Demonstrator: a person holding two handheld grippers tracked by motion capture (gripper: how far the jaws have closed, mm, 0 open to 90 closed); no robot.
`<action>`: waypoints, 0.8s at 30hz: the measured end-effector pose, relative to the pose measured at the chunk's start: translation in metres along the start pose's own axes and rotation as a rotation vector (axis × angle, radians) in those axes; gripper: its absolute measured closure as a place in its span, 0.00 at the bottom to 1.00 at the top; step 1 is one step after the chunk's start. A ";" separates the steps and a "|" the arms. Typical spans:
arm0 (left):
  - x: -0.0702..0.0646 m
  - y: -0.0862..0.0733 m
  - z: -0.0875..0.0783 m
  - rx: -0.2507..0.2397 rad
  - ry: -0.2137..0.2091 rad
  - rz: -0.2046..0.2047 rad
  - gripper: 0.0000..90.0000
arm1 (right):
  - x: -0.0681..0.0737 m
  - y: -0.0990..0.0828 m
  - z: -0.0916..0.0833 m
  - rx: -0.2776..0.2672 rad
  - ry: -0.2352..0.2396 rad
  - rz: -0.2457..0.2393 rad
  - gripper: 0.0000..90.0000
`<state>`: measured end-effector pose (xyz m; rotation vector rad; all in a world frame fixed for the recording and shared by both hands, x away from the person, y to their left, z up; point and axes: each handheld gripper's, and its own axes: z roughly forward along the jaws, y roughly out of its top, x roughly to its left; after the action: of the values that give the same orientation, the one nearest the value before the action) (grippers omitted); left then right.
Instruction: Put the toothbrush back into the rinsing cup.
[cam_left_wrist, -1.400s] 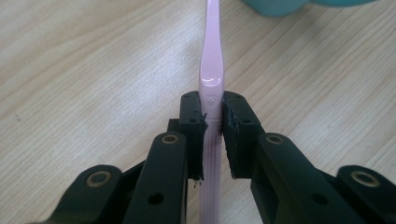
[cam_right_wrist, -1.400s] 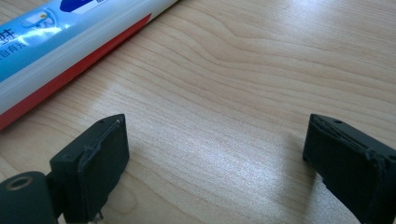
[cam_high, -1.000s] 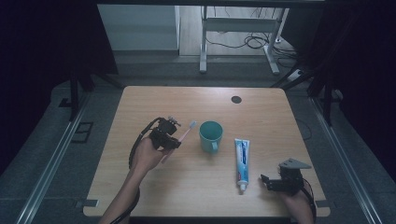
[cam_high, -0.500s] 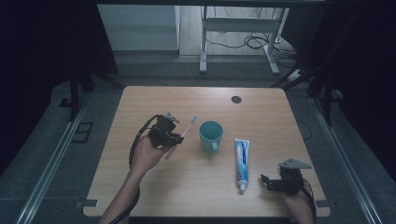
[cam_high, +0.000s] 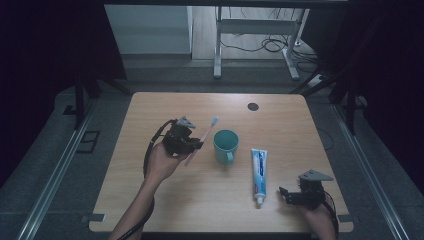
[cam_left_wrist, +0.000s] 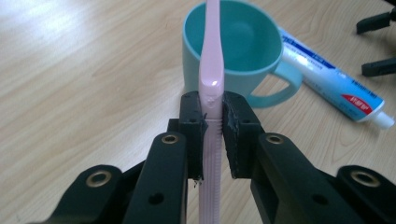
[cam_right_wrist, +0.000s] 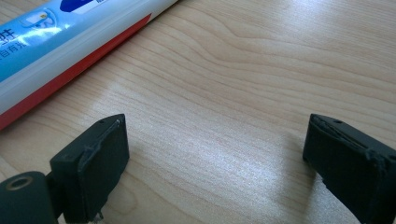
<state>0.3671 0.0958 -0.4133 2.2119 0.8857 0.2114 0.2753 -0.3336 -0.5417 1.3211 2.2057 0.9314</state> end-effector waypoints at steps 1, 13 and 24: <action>-0.001 0.001 0.000 -0.009 -0.003 0.002 0.88 | 0.000 0.000 0.000 0.000 0.000 0.000 0.07; -0.011 0.020 0.008 -0.086 -0.022 0.025 0.88 | 0.000 0.000 0.000 -0.001 0.000 -0.001 0.07; -0.017 0.036 0.017 -0.130 -0.021 0.038 0.88 | 0.000 0.000 0.000 -0.001 0.000 -0.001 0.07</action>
<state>0.3797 0.0573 -0.3987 2.1071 0.7965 0.2558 0.2754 -0.3336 -0.5417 1.3203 2.2052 0.9315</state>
